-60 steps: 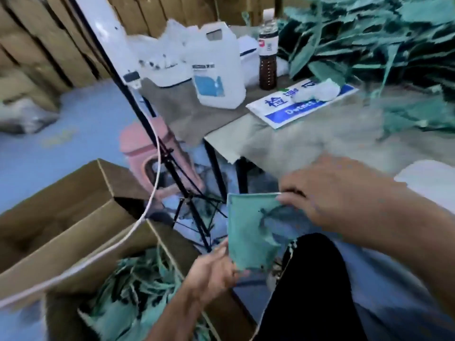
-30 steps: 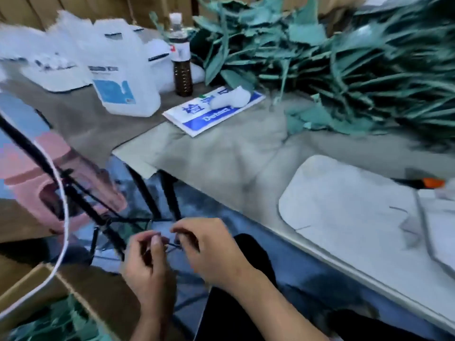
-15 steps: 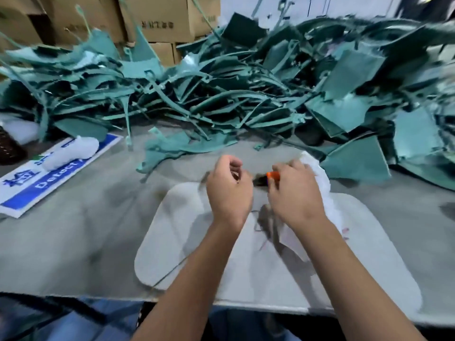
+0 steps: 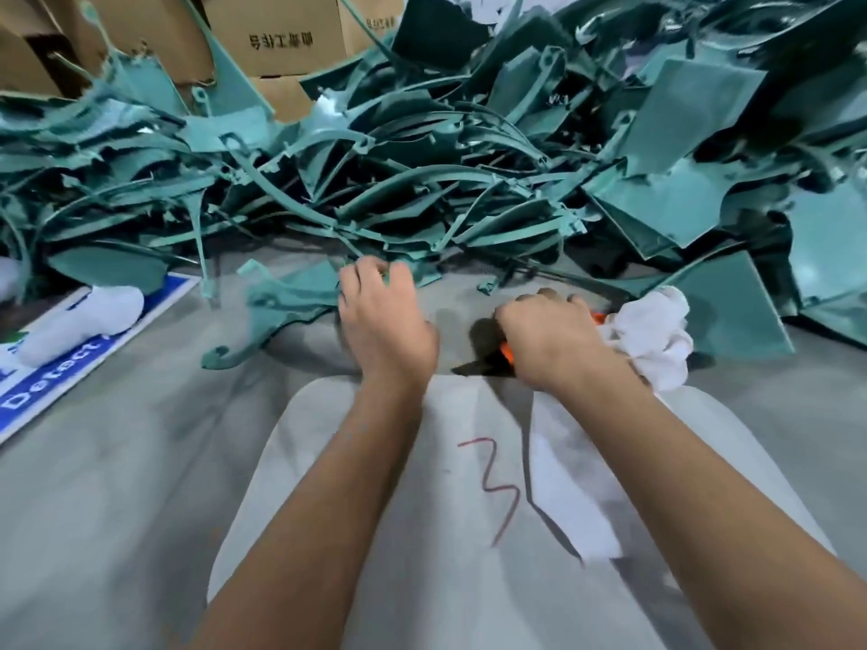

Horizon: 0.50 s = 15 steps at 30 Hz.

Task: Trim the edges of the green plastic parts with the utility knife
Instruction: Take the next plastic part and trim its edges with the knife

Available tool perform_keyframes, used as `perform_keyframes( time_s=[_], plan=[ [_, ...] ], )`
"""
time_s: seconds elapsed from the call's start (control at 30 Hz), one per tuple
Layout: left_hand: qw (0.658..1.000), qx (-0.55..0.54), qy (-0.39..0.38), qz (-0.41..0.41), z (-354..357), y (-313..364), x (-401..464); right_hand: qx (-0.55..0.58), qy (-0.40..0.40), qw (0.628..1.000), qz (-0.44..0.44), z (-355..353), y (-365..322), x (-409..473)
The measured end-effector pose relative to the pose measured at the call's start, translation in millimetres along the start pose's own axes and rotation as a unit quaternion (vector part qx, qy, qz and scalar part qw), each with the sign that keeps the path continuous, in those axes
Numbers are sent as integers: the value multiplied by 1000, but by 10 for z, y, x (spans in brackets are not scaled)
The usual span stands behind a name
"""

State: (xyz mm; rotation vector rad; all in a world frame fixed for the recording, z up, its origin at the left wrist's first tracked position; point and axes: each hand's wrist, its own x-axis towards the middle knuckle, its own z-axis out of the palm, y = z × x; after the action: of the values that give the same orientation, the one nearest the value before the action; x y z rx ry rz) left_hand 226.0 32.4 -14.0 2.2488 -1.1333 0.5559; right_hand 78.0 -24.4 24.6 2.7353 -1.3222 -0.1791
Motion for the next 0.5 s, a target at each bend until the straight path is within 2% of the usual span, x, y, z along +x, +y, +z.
perform_keyframes(
  time_s=[0.07, 0.17, 0.27, 0.4, 0.5],
  plan=[
    [989, 123, -78, -20, -27, -170, 195, -5, 14, 1000, -22, 2, -6, 47],
    [950, 262, -162, -54, -72, -420, 432, 33, 47, 996, -71, 33, -83, 74],
    [926, 317, -205, -17, -130, -581, 546, 127, 113, 979, -116, 120, -187, 31],
    [931, 317, -180, 25, -244, -615, 504, 263, 260, 914, -167, 240, -218, -43],
    [951, 281, -124, 47, -287, -564, 372, 397, 370, 829, -137, 267, -211, -103]
  ],
)
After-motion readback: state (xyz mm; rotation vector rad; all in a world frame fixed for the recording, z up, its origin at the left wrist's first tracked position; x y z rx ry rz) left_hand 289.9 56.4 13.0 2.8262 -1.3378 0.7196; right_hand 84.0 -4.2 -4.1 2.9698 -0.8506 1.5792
